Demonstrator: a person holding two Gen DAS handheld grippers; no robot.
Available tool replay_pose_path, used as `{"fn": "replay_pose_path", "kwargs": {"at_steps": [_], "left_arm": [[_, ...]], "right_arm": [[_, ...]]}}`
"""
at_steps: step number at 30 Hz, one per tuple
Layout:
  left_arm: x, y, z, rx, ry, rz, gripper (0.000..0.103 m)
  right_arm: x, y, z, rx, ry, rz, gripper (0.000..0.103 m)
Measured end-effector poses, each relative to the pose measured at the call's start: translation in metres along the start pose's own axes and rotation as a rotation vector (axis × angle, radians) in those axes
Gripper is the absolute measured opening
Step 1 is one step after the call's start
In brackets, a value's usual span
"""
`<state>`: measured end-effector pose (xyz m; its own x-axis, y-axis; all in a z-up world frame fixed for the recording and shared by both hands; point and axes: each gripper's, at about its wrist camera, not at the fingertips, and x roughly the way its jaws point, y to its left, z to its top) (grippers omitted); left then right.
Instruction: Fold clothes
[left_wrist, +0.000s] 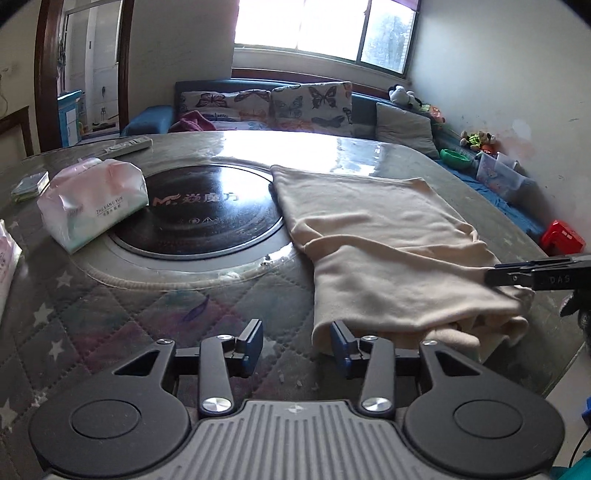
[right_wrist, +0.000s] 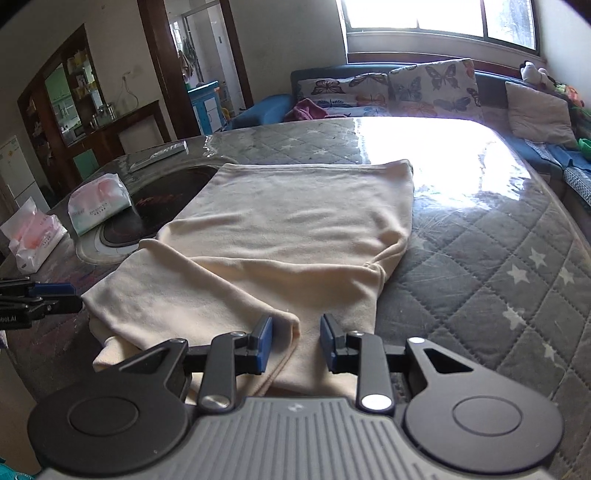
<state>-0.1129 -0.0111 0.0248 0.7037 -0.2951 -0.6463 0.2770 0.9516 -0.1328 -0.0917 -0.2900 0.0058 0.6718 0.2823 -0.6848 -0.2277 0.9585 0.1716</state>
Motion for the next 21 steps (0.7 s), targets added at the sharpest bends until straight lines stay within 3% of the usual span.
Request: {"fn": "replay_pose_path", "kwargs": {"at_steps": [4, 6, 8, 10, 13, 17, 21], "left_arm": [[0.005, -0.009, -0.003, 0.047, -0.011, -0.003, 0.042], [0.009, -0.013, -0.004, 0.061, -0.014, -0.003, 0.041], [0.012, -0.014, -0.004, 0.065, -0.015, -0.005, 0.031], [0.013, -0.014, -0.004, 0.071, -0.019, 0.005, 0.012], [0.011, -0.016, -0.006, 0.092, -0.031, 0.012, 0.006], [0.009, -0.021, -0.008, 0.127, -0.046, 0.027, 0.004], [0.012, -0.023, -0.012, 0.140, -0.026, 0.024, 0.005]], "right_arm": [[0.002, 0.005, 0.001, -0.026, 0.005, -0.009, 0.029], [0.004, 0.007, 0.002, -0.036, 0.009, -0.010, 0.017], [0.005, 0.009, 0.003, -0.041, 0.007, -0.013, 0.013], [0.004, 0.012, 0.004, -0.059, -0.009, -0.031, 0.008], [-0.004, 0.019, 0.013, -0.120, -0.050, -0.055, 0.008], [-0.008, 0.024, 0.031, -0.183, -0.092, -0.112, 0.008], [0.014, 0.014, 0.028, -0.147, -0.036, -0.114, 0.009]]}}
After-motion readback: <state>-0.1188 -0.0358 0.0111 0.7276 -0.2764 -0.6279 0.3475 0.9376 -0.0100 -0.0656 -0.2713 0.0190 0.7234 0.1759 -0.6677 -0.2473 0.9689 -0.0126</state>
